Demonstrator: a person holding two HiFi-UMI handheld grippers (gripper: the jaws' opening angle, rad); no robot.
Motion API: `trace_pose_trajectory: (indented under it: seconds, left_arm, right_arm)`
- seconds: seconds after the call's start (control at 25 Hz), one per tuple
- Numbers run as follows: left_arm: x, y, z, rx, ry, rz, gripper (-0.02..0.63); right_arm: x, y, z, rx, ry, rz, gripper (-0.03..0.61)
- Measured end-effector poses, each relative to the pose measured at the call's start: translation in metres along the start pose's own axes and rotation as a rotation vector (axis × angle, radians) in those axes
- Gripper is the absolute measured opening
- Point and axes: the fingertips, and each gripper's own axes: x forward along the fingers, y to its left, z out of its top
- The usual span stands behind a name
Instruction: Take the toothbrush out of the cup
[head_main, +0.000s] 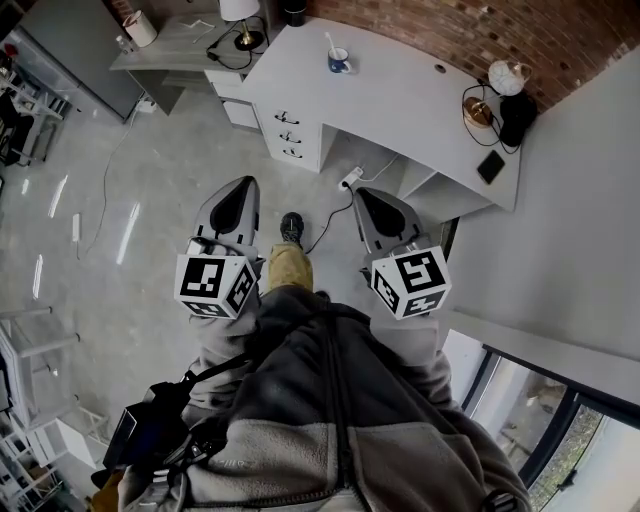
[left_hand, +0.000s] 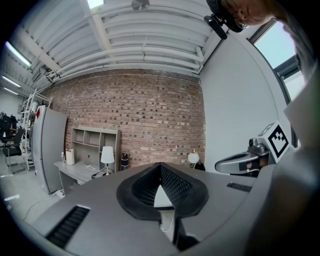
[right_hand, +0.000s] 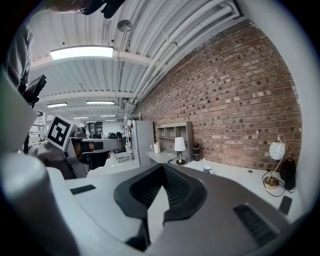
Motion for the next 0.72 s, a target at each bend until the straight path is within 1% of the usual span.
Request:
trace_pose_trajectory:
  seconds: [0.12, 0.4, 0.72]
  left_arm:
    - [0.014, 0.005, -0.003, -0.010, -0.007, -0.013, 0.005]
    - [0.094, 0.050, 0.001, -0.022, -0.027, -0.044, 0.005]
    - [0.173, 0.114, -0.003, -0.060, 0.017, -0.057, 0.005]
  right_arm:
    - [0.009, -0.005, -0.001, -0.009, 0.008, -0.004, 0.002]
    - [0.080, -0.058, 0.013, -0.015, 0.017, -0.051, 0.002]
    - [0.171, -0.100, 0.034, -0.013, 0.037, -0.061, 0.002]
